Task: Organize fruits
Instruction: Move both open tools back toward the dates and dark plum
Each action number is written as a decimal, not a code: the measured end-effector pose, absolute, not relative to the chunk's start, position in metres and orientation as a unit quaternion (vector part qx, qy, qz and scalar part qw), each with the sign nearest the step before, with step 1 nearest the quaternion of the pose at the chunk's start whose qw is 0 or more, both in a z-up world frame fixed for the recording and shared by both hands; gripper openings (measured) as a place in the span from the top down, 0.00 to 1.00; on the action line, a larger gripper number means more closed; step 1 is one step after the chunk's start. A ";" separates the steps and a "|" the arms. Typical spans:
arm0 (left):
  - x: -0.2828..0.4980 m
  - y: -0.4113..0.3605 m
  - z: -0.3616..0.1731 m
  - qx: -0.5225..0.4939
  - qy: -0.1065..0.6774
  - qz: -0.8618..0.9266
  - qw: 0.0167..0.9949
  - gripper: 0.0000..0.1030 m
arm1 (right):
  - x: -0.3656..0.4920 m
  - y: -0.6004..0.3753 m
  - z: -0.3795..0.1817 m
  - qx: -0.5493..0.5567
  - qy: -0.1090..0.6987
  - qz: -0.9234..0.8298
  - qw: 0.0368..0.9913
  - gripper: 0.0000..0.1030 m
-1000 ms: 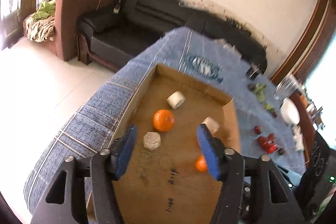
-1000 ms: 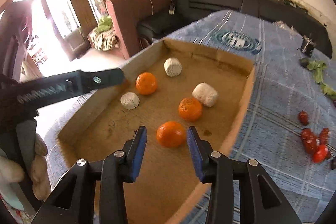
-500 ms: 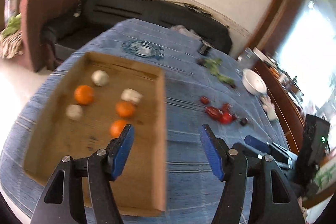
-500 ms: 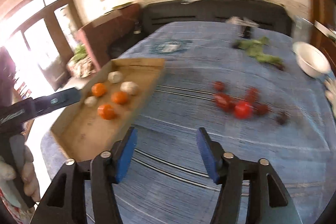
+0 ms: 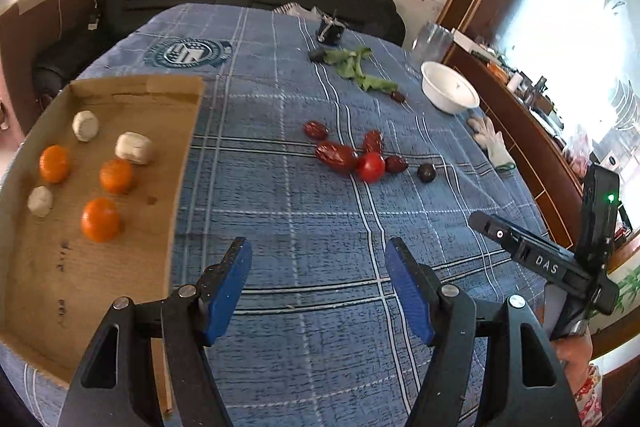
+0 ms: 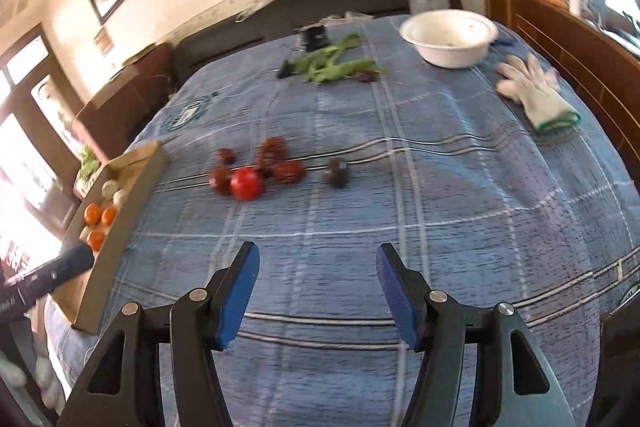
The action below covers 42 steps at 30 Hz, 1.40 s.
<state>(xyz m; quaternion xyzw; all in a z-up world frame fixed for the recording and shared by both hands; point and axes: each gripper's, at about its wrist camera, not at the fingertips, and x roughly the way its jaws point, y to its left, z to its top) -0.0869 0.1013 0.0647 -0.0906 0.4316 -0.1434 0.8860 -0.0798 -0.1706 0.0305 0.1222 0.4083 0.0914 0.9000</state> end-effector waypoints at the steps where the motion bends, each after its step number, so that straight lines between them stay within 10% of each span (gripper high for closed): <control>1: -0.084 0.099 0.062 -0.089 0.433 -0.144 0.885 0.34 | -0.077 -0.172 0.029 0.121 0.410 0.089 0.900 0.37; 37: 0.044 0.068 0.011 -0.149 0.462 -0.125 0.865 0.34 | 0.003 -0.168 0.012 0.137 0.397 0.106 0.901 0.37; 42: 0.029 0.058 0.012 -0.080 0.469 -0.138 0.869 0.55 | 0.004 -0.170 0.008 0.135 0.402 0.098 0.900 0.37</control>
